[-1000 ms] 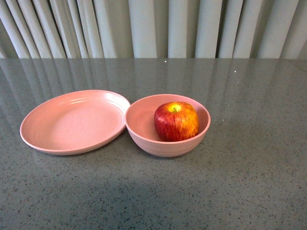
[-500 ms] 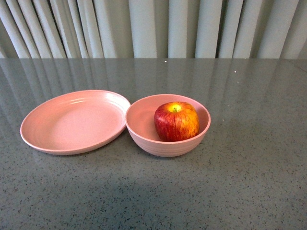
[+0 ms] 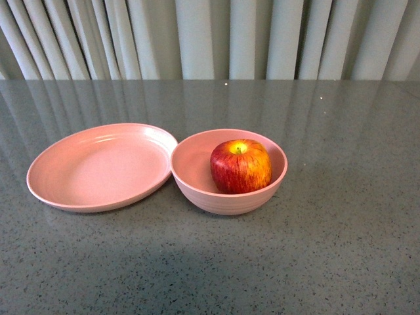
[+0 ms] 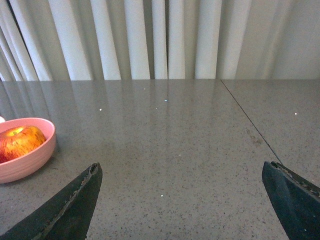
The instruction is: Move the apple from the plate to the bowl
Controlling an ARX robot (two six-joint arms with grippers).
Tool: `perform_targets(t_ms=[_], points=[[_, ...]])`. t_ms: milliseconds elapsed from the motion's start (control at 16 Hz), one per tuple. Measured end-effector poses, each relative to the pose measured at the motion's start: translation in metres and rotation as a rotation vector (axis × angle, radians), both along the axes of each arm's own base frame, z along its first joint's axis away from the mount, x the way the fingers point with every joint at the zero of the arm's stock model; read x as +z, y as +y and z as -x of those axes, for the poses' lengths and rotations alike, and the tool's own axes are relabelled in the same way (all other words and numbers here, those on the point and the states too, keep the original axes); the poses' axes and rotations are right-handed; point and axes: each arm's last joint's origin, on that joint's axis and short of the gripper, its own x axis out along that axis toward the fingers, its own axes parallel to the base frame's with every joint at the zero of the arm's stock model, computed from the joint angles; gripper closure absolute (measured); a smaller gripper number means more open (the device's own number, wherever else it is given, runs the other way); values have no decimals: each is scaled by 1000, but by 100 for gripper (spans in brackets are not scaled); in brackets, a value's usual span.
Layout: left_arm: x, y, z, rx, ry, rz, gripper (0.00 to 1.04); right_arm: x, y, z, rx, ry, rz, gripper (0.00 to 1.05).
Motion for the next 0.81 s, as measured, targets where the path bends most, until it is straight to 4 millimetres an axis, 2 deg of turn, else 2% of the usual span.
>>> perform_targets(t_ms=[62,375,812], points=[[5,0,1,-2,-51,-1,104,0,0,0,0,0,0,7],[2,0,1,-2,-28,0,103,0,0,0,0,0,0,7],[2,0,1,-2,-29,-1,28,0,0,0,0,0,0,7]])
